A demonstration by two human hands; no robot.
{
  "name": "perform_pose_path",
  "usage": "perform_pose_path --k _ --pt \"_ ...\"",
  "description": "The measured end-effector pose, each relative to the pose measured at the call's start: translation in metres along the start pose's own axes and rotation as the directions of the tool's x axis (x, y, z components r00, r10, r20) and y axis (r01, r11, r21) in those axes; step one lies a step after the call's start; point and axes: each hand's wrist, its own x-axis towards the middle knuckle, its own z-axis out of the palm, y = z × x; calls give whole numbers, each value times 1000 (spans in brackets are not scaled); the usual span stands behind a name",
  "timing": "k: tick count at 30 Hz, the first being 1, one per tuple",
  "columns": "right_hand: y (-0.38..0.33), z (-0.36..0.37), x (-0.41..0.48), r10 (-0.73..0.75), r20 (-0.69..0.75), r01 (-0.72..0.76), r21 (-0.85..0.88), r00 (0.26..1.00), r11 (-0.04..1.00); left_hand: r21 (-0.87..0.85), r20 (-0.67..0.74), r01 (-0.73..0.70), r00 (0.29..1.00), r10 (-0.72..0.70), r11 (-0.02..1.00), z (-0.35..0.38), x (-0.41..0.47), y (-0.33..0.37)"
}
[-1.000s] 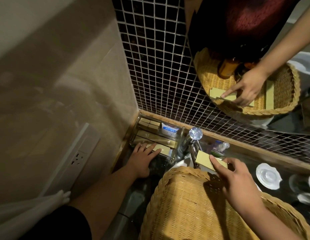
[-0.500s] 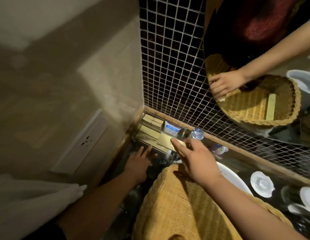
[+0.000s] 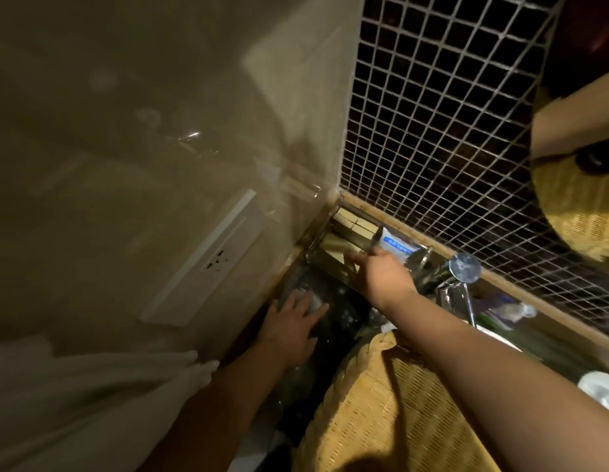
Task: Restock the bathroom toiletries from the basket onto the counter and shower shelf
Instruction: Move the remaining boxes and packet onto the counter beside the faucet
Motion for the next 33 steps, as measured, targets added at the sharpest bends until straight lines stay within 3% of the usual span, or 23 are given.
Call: perform_pose_path --k 4,8,14,20,24,27,33 --pt "-5 12 4 -32 40 34 -32 999 999 -20 47 19 999 -18 1000 10 -11 4" --pt "-5 20 -4 -76 198 99 -110 977 989 -32 61 57 997 -55 998 5 -12 7" --pt "-5 17 -5 31 370 29 -156 929 987 -82 72 109 992 -103 991 11 -16 11" --pt "-8 20 -3 7 370 48 -140 929 989 -130 87 127 989 -117 983 26 -19 12" --pt "-6 21 -1 -16 239 48 -125 971 991 -154 79 121 991 -110 981 31 -19 10" --pt "-6 22 -1 43 288 -16 -95 957 995 -171 78 129 990 -117 977 30 -20 11" --pt "0 20 -2 7 316 40 -143 949 989 -135 70 125 991 -116 983 27 -20 11"
